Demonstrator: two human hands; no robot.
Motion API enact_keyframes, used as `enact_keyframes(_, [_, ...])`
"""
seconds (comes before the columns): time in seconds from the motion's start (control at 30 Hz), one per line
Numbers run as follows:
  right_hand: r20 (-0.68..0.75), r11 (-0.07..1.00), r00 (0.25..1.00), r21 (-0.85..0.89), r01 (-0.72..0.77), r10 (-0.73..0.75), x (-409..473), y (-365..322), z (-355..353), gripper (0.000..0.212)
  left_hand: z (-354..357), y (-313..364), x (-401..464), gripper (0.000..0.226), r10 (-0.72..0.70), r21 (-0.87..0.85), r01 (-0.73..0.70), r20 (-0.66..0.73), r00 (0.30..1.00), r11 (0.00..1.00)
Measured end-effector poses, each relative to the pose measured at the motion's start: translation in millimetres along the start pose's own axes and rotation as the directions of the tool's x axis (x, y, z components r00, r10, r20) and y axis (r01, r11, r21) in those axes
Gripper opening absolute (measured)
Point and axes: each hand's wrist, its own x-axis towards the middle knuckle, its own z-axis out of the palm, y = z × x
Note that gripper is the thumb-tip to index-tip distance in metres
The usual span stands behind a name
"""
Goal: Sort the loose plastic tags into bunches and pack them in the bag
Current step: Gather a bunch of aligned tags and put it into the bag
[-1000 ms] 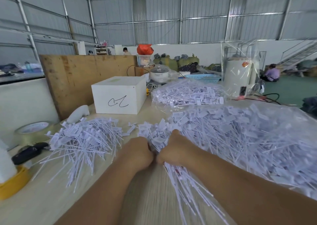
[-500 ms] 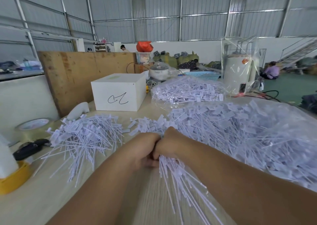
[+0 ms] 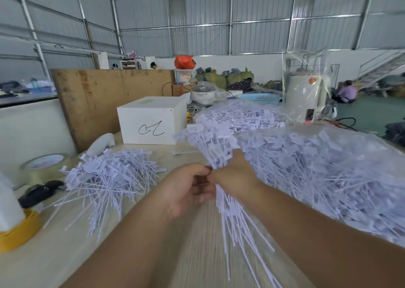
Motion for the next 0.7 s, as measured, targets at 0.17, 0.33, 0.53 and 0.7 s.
enact_keyframes(0.17, [0.008,0.985,0.997,0.155,0.075,-0.077,-4,-8,-13,0.075,-4,4,-2,0.018,0.059,-0.004,-0.059,-0.007,0.998,0.998])
enact_keyframes(0.33, [0.081,0.983,0.995,0.177,0.05,-0.065,-11,-13,-23,0.094,-5,2,-1,0.017,0.091,-0.001,-0.092,-0.076,0.993,0.996])
enact_keyframes(0.53, [0.108,0.978,0.99,0.197,0.073,-0.095,-17,-14,-32,0.103,-4,3,-3,0.02,0.084,-0.068,-0.079,0.061,0.995,0.995])
enact_keyframes(0.7, [0.044,0.962,0.989,0.244,0.125,-0.14,-15,-19,-30,0.095,13,1,-12,0.029,0.183,-0.101,-0.164,0.23,0.956,0.981])
